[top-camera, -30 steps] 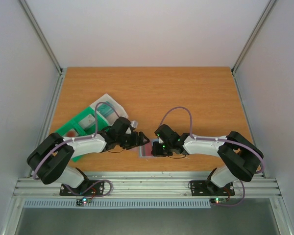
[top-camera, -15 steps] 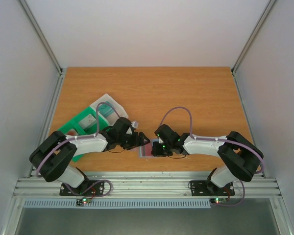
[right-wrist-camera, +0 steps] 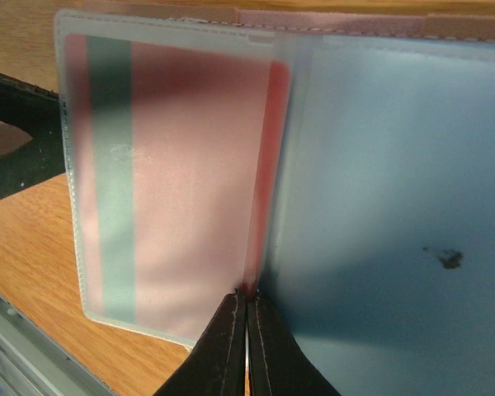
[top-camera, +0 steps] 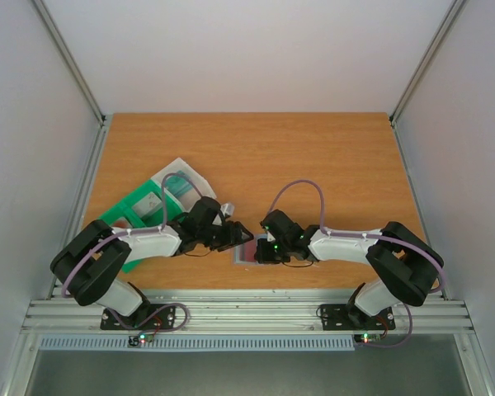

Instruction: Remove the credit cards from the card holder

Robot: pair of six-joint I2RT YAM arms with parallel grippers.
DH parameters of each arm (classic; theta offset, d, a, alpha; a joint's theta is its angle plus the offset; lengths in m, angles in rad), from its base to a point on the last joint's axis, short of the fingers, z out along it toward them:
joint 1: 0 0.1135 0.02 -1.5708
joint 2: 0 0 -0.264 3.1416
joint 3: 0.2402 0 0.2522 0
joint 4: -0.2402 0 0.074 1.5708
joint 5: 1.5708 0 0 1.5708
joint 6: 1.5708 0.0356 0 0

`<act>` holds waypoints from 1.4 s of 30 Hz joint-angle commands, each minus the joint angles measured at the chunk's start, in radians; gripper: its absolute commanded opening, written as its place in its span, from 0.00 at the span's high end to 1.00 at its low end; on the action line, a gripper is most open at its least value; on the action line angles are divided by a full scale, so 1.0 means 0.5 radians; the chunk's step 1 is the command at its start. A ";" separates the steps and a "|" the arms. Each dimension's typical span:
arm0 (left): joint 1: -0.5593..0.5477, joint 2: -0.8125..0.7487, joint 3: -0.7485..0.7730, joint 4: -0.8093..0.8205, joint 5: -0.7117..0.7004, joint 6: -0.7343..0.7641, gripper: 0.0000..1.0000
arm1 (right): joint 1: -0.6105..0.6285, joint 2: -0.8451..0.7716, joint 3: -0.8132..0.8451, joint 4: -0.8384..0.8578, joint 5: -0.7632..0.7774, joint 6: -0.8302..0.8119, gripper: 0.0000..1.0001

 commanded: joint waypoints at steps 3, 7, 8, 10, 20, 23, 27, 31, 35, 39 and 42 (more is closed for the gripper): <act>-0.002 -0.022 -0.070 0.225 0.096 -0.092 0.45 | -0.003 0.015 -0.056 -0.023 0.094 0.004 0.95; -0.002 -0.033 -0.115 0.280 0.118 -0.161 0.48 | -0.002 -0.022 -0.082 0.023 0.120 0.007 0.93; -0.002 -0.032 -0.133 0.313 0.129 -0.177 0.49 | -0.002 -0.037 -0.092 0.047 0.120 0.004 0.92; -0.001 -0.037 -0.155 0.351 0.137 -0.218 0.51 | -0.002 -0.068 -0.098 0.065 0.130 -0.003 0.90; -0.003 -0.044 -0.103 0.267 0.140 -0.189 0.57 | -0.002 -0.315 -0.057 -0.160 0.285 -0.065 0.82; -0.006 -0.028 -0.093 0.274 0.147 -0.189 0.57 | -0.002 -0.394 -0.034 -0.272 0.372 -0.098 0.81; -0.017 -0.026 -0.071 0.276 0.160 -0.189 0.57 | -0.019 -0.420 0.012 -0.437 0.523 -0.166 0.81; -0.036 -0.030 -0.037 0.259 0.160 -0.186 0.57 | -0.077 -0.398 0.019 -0.510 0.541 -0.206 0.80; -0.062 -0.027 0.000 0.243 0.166 -0.180 0.57 | -0.154 -0.353 -0.011 -0.511 0.539 -0.217 0.80; -0.085 -0.033 0.035 0.238 0.163 -0.180 0.57 | -0.165 -0.326 -0.045 -0.454 0.499 -0.208 0.80; -0.118 -0.013 0.080 0.231 0.155 -0.174 0.57 | -0.165 -0.293 -0.070 -0.397 0.434 -0.180 0.80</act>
